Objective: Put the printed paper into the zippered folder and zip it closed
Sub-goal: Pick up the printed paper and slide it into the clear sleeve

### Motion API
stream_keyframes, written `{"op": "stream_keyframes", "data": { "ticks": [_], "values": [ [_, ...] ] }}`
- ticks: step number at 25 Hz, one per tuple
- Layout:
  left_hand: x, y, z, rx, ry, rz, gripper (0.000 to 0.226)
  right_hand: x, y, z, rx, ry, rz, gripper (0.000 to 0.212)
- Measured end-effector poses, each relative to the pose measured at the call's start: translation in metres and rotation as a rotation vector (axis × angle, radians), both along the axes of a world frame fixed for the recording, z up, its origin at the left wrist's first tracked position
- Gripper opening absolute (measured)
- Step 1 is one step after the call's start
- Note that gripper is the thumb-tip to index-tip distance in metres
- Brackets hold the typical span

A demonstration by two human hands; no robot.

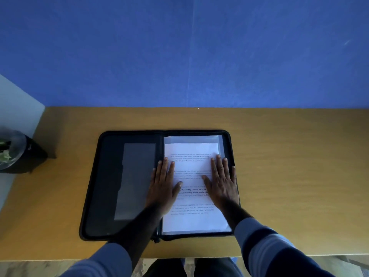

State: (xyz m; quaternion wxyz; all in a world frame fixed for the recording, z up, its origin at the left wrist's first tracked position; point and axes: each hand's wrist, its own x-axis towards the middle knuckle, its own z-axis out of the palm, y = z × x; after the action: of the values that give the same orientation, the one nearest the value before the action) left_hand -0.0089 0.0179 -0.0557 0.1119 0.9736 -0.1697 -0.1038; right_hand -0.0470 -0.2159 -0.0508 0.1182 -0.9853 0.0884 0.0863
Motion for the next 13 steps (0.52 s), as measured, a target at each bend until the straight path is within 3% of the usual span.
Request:
{"op": "stream_keyframes", "data": {
  "ticks": [7,13],
  "values": [
    [-0.027,0.089,0.022,0.185,0.065,0.300,0.084,-0.003,-0.006,-0.001,0.025,-0.022,0.037,0.079],
    [-0.021,0.140,0.040,0.048,0.125,0.647,0.077,-0.013,-0.020,0.011,0.028,0.035,0.020,0.078]
  ]
}}
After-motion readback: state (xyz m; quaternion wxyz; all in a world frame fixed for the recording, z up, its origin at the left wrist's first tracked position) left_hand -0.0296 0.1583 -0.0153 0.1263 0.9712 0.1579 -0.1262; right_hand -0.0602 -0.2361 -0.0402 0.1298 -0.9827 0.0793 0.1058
